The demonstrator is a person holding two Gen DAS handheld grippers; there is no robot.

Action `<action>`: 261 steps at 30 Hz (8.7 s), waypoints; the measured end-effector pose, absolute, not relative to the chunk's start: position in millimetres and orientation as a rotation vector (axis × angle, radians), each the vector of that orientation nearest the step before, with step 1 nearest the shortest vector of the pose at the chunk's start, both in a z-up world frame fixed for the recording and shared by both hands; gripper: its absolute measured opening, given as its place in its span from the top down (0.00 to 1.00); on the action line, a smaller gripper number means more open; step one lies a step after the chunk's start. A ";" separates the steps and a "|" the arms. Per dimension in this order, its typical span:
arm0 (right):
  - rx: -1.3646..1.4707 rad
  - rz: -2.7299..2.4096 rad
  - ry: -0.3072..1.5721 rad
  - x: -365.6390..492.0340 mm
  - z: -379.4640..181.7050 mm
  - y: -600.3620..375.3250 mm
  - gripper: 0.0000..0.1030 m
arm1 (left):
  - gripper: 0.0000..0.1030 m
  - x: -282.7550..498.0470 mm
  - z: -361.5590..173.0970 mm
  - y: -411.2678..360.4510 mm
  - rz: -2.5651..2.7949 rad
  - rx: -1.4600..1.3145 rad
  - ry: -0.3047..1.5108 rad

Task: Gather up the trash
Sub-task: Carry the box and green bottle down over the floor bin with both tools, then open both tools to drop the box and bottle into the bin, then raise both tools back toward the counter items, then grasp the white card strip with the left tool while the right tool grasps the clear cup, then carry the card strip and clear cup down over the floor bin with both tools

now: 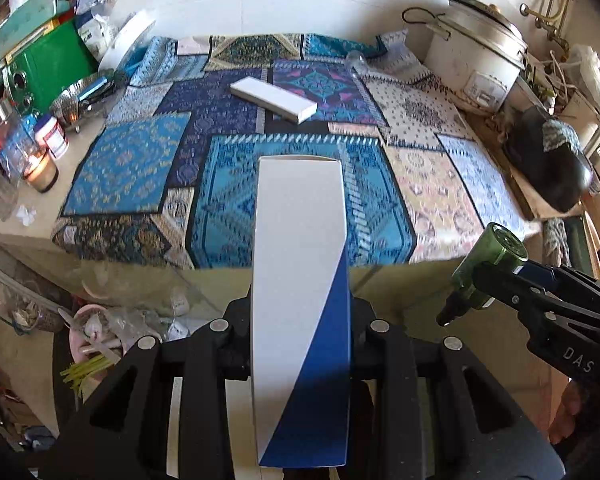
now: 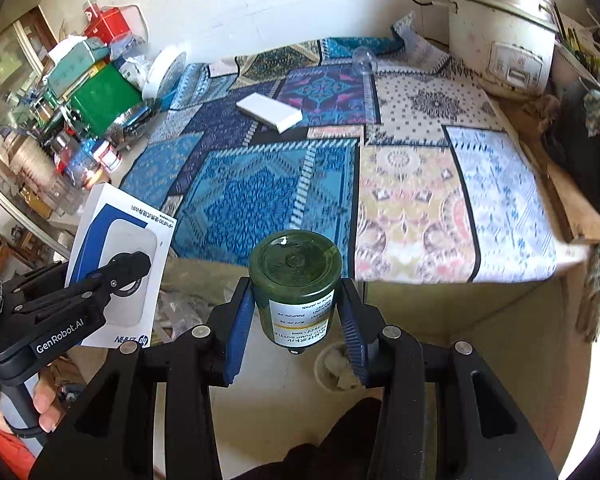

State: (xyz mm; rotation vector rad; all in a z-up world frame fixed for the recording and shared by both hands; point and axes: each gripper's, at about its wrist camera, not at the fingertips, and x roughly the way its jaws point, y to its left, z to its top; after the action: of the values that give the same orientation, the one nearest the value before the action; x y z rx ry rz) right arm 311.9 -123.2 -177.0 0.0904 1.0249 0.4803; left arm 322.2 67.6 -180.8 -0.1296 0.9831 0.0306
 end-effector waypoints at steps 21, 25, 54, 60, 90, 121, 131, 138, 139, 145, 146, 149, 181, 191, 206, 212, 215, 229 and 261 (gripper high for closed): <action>0.134 0.366 1.363 316.3 -473.2 -174.8 0.62 | 0.70 329.3 -521.7 9.9 -0.012 -0.261 1.387; 0.146 0.354 1.380 329.8 -546.6 -172.6 0.62 | 0.70 342.5 -600.5 9.9 -0.016 -0.304 1.406; 0.163 0.402 1.514 342.1 -732.1 -134.6 0.59 | 0.52 371.1 -832.3 22.0 0.036 -0.429 1.509; 0.162 0.393 1.490 337.3 -675.9 -138.3 0.59 | 0.52 359.7 -760.1 15.6 0.055 -0.329 1.479; 0.215 0.340 0.999 282.5 -176.7 -150.5 0.59 | 0.52 293.1 -190.6 75.8 0.045 -0.193 0.981; 0.175 0.397 0.975 558.6 -131.1 -229.7 0.58 | 0.46 585.5 -148.8 105.4 0.315 -0.433 0.975; 0.176 0.345 1.036 618.6 -157.4 -183.7 0.58 | 0.46 686.4 -217.5 169.7 0.291 -0.531 1.126; 0.174 0.362 1.072 675.4 -172.9 -144.2 0.58 | 0.47 726.5 -238.8 194.5 0.301 -0.527 1.176; 0.165 0.369 1.071 684.4 -174.8 -138.5 0.58 | 0.49 730.6 -239.9 194.6 0.298 -0.512 1.179; 0.142 0.401 1.103 739.9 -195.2 -112.0 0.53 | 0.48 755.7 -253.3 191.2 0.242 -0.510 1.212; 0.139 0.403 1.107 748.6 -198.7 -107.6 0.53 | 0.48 759.7 -253.8 188.9 0.229 -0.505 1.214; 0.130 0.391 1.146 771.8 -212.2 -95.4 0.53 | 0.48 770.7 -254.3 180.7 0.223 -0.457 1.209; 0.013 0.408 1.210 804.5 -236.5 -60.4 0.45 | 0.52 730.7 -150.2 156.5 0.149 -0.230 0.952; 0.046 0.470 1.070 745.9 -178.0 -89.4 0.46 | 0.52 704.9 -119.3 128.0 0.124 -0.202 0.895; -0.003 0.669 0.883 592.8 -93.6 -132.2 0.46 | 0.52 580.6 -73.1 55.8 0.224 -0.218 0.737; 0.007 0.691 0.870 536.1 -88.6 -132.8 0.46 | 0.52 532.4 -74.5 56.6 0.224 -0.230 0.735; 0.028 0.673 0.871 506.9 -91.9 -133.4 0.46 | 0.52 506.1 -78.3 63.8 0.209 -0.229 0.734; 0.137 0.465 0.920 351.0 -142.3 -106.0 0.46 | 0.52 343.3 -118.1 118.0 0.077 -0.210 0.780; 0.174 0.315 1.338 298.0 -544.2 -171.1 0.46 | 0.52 363.0 -548.1 33.7 -0.038 -0.298 1.179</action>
State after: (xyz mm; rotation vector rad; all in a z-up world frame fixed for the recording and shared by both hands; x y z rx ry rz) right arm 298.0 -171.1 -544.2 0.1744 1.3383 0.3147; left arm 363.0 33.7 -548.1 -0.2982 1.1788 -0.0376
